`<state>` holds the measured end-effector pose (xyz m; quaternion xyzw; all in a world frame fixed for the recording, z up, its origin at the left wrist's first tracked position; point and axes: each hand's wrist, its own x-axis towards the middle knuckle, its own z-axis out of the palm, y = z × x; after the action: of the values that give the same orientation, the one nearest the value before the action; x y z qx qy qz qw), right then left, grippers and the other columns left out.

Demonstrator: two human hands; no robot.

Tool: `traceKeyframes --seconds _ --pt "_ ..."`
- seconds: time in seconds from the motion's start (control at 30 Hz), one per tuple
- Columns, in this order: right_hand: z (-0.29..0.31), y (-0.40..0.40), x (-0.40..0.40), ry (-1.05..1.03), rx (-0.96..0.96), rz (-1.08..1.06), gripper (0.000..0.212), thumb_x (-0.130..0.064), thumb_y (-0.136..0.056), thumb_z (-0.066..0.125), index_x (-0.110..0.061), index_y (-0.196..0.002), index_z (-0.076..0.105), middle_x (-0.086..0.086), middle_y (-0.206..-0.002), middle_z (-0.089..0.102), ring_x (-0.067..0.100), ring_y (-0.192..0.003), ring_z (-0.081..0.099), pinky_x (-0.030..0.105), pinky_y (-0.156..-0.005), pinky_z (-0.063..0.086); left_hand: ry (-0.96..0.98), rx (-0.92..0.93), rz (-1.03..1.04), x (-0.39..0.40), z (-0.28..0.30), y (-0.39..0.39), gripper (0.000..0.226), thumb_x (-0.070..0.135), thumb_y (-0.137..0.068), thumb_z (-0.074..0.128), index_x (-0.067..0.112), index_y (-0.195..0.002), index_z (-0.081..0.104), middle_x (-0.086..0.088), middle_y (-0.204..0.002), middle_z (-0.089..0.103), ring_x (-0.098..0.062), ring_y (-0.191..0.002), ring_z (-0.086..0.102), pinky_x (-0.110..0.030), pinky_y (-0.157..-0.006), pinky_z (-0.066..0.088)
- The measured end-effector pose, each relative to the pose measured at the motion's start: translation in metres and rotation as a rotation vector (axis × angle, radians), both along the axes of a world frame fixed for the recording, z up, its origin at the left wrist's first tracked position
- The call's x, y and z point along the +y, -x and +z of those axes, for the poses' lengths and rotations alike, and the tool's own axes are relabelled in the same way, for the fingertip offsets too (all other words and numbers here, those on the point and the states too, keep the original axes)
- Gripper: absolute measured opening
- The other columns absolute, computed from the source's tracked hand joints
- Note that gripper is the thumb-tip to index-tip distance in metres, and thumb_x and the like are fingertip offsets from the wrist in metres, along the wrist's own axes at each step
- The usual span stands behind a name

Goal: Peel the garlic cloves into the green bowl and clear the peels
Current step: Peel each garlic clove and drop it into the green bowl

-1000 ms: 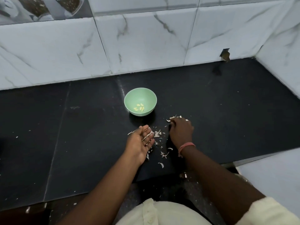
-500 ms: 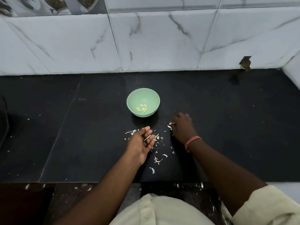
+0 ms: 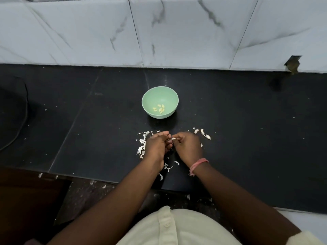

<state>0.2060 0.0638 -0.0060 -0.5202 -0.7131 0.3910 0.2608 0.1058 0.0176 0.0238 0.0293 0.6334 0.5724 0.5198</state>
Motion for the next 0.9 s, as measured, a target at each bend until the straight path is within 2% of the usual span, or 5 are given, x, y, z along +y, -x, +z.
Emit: traceKeyframes --seconds 0.13,0.4,0.67,0.8,0.9 --pt "-0.001 0.008 0.004 -0.019 -0.018 -0.089 0.011 -0.007 -0.085 0.068 -0.013 -0.089 0.076 0.002 -0.087 0.071 0.013 -0.075 0.064 0.029 -0.075 0.054 0.011 0.07 -0.089 0.002 -0.005 0.011 0.019 -0.003 -0.095 0.055 0.003 -0.108 0.068 -0.007 -0.083 0.071 -0.011 -0.067 0.062 -0.023 -0.068 0.054" --pt "0.01 0.008 -0.01 0.023 0.041 -0.068 0.016 -0.006 -0.085 0.067 -0.016 -0.093 0.076 -0.005 -0.084 0.075 0.004 -0.077 0.068 0.021 -0.073 0.052 -0.025 0.032 -0.272 0.003 -0.01 0.033 0.009 -0.001 -0.088 0.069 0.002 -0.095 0.073 -0.012 -0.08 0.072 -0.012 -0.067 0.065 -0.019 -0.064 0.054" --pt "0.01 -0.002 -0.005 -0.076 -0.201 -0.029 0.021 0.002 -0.09 0.056 -0.008 -0.094 0.074 0.009 -0.085 0.073 0.024 -0.078 0.067 0.034 -0.077 0.052 -0.042 -0.016 -0.123 -0.001 -0.015 0.038 0.009 0.001 -0.094 0.064 0.005 -0.092 0.072 -0.007 -0.079 0.069 -0.014 -0.07 0.064 -0.023 -0.073 0.058" --pt "0.014 0.001 -0.005 -0.001 -0.19 -0.059 0.015 -0.013 -0.081 0.077 -0.015 -0.074 0.064 -0.003 -0.068 0.065 0.011 -0.064 0.058 0.021 -0.061 0.044 -0.044 -0.011 -0.105 -0.006 -0.015 0.039 0.016 -0.008 -0.092 0.062 0.004 -0.093 0.072 -0.007 -0.082 0.071 -0.014 -0.076 0.068 -0.02 -0.072 0.058" --pt "0.014 0.005 -0.006 0.04 -0.158 -0.051 0.014 -0.018 -0.077 0.079 -0.021 -0.076 0.066 -0.008 -0.071 0.065 0.007 -0.069 0.06 0.024 -0.065 0.047 -0.038 -0.029 -0.096 -0.008 -0.015 0.04 0.016 -0.008 -0.091 0.062 0.004 -0.092 0.072 -0.008 -0.083 0.071 -0.015 -0.077 0.068 -0.021 -0.073 0.059"
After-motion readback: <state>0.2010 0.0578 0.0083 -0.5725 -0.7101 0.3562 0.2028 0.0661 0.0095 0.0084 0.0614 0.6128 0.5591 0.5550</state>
